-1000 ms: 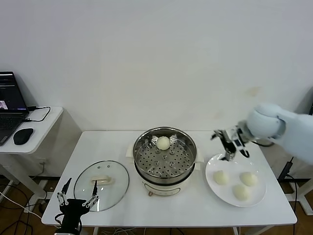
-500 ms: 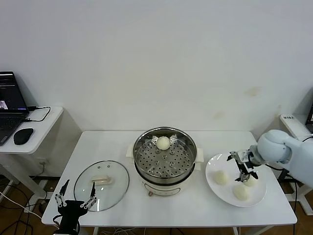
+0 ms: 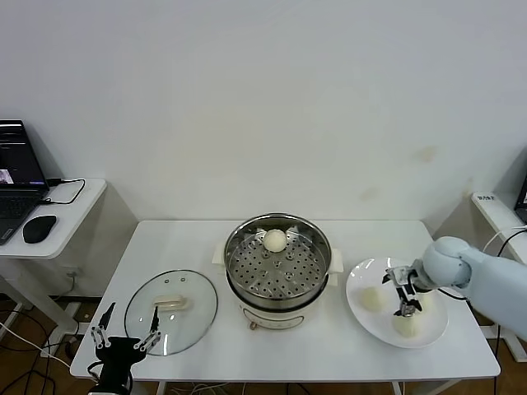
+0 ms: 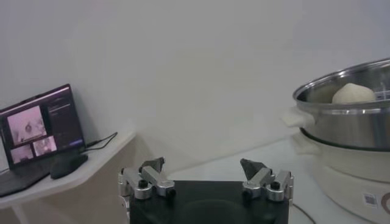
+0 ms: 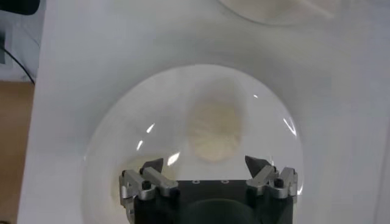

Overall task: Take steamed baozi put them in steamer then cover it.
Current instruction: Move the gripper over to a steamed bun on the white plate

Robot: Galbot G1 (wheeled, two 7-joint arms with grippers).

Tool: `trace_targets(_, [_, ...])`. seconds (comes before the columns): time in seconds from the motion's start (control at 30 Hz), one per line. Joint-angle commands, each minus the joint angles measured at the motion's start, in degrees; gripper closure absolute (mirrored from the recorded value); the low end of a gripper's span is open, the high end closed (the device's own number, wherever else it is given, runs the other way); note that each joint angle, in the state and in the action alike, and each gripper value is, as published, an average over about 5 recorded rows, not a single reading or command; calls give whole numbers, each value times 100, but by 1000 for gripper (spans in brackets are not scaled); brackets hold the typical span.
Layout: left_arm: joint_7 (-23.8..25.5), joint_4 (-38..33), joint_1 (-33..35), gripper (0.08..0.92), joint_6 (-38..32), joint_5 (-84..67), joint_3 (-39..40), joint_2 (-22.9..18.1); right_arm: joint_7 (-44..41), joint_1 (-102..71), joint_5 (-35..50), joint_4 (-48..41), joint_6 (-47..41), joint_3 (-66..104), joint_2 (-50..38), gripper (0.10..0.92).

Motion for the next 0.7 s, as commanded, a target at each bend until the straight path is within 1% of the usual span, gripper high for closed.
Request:
trace_targets(0.03, [1, 20, -3, 177, -1, 9, -15, 4, 95, -348, -88, -431, 26, 268, 428, 203])
trace_targets(0.3, [-4, 36, -6, 177, -7, 7, -40, -7, 188, -372, -181, -586, -18, 289, 595, 203])
trace_targets(0.4, [-4, 36, -11, 177, -7, 8, -35, -15, 192, -372, -165, -614, -41, 294, 637, 217])
trace_targets(0.53, [-5, 35, -10, 177, -9, 7, -36, -15, 128, -353, -127, -586, -65, 285, 652, 264])
trace_targets(0.7, [-7, 16, -6, 177, -10, 6, -36, -21, 34, -309, -99, -569, -72, 280, 648, 345])
